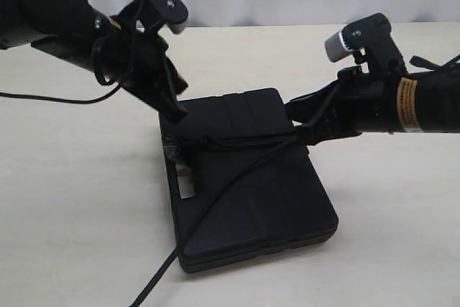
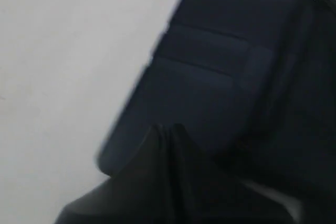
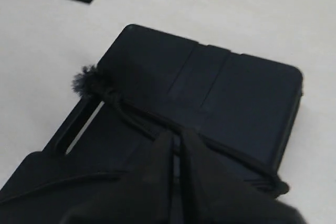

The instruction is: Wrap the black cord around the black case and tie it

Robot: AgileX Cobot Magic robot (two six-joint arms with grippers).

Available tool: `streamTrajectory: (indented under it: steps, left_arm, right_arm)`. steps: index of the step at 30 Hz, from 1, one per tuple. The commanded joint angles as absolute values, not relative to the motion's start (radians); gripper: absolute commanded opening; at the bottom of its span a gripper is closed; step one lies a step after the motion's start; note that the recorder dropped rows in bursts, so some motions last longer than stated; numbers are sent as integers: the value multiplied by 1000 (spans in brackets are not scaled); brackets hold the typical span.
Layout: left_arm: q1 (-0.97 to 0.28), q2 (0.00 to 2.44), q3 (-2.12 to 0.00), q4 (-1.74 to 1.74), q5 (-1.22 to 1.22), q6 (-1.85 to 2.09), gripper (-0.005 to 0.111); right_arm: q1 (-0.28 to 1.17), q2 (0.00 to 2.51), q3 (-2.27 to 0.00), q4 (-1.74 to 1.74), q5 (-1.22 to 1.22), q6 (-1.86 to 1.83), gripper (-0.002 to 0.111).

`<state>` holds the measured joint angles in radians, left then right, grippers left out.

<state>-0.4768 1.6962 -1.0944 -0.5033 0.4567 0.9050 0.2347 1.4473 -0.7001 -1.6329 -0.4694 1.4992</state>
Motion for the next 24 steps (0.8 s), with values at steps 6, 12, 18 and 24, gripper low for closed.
streamTrajectory:
  steps: [6,12,18,24]
  left_arm:
    - [-478,1689,-932,-629,767,943,0]
    - [-478,1689,-805,-915,790,1257,0]
    - [-478,1689,-688,-1091,765,1546,7]
    - [-478,1689,-670,-1174,809,1546,42]
  right_arm:
    - [236,1449,-654,-1744,-602,1661,15]
    - [236,1449,-626,-1744,-574,1657,35]
    - [236,1449,-626,-1744,-574,1654,37]
    - [236,1449,-626,-1744,-574,1644,37]
